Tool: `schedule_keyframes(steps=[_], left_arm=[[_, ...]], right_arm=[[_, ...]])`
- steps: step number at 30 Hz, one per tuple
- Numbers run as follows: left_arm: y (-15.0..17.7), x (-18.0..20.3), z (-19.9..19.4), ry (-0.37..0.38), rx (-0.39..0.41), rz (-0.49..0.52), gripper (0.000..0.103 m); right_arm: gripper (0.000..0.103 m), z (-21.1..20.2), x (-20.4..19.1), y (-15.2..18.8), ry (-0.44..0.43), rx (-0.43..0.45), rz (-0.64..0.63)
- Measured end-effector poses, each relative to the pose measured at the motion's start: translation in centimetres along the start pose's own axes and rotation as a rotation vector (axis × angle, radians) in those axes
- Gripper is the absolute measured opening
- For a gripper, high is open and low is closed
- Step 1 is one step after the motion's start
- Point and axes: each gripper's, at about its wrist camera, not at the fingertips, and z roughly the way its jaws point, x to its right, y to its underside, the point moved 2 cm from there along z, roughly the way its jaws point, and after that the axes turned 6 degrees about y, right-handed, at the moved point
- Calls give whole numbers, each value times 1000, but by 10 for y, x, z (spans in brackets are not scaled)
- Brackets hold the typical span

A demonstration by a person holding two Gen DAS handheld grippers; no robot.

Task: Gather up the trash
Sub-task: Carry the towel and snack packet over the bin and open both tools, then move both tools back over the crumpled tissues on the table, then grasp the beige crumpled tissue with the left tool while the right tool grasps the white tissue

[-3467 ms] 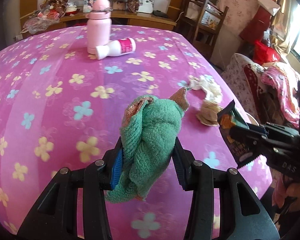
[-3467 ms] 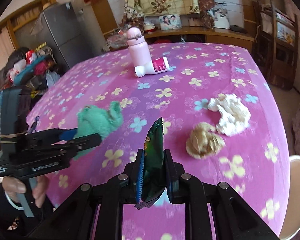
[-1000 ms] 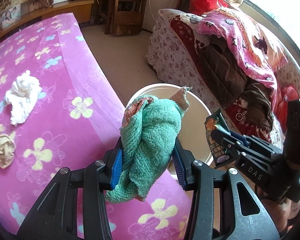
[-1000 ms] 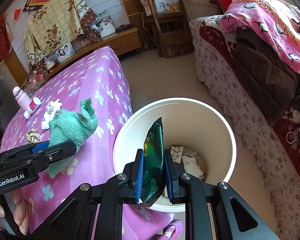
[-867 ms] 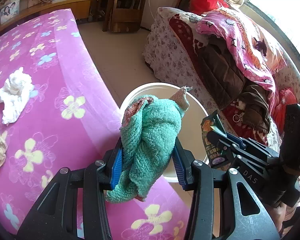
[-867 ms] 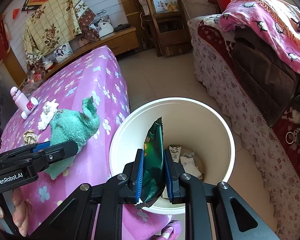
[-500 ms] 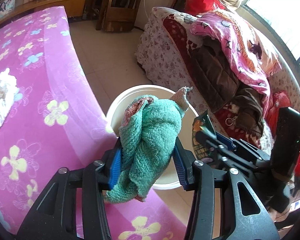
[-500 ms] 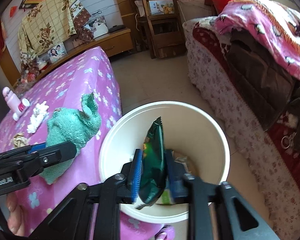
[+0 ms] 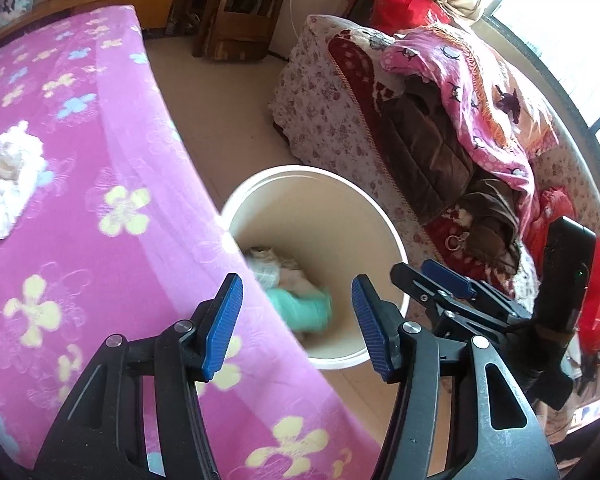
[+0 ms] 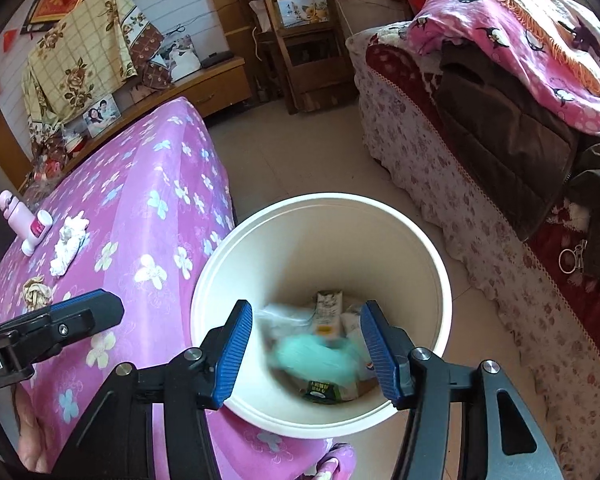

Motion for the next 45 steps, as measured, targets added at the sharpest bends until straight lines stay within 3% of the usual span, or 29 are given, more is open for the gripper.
schedule_keyframes(steps=[9, 14, 16, 18, 26, 27, 30, 33, 45], left_arm=[[15, -36, -48, -127, 52, -42, 55], [22, -80, -99, -228, 138, -72, 56], [23, -103, -118, -271, 175, -98, 68], [24, -121, -127, -309, 203, -117, 71], [25, -169, -106, -349, 154, -169, 71], [26, -175, -106, -330, 153, -193, 69], [28, -181, -110, -298, 145, -207, 42], [30, -182, -120, -299, 152, -191, 34], [41, -173, -160, -384, 193, -124, 33]], right_arm=[[55, -12, -41, 4, -74, -2, -50], [56, -12, -84, 8, -145, -27, -99], [56, -11, -97, 9, -161, -31, -121], [56, -9, -113, 10, -180, -38, -143], [57, -10, -159, 4, -232, -49, -195], [59, -10, -163, 4, -235, -48, -200], [60, -8, -174, 2, -246, -51, -212], [60, -6, -184, 3, -255, -58, -225], [61, -10, -226, 14, -283, -65, -282]])
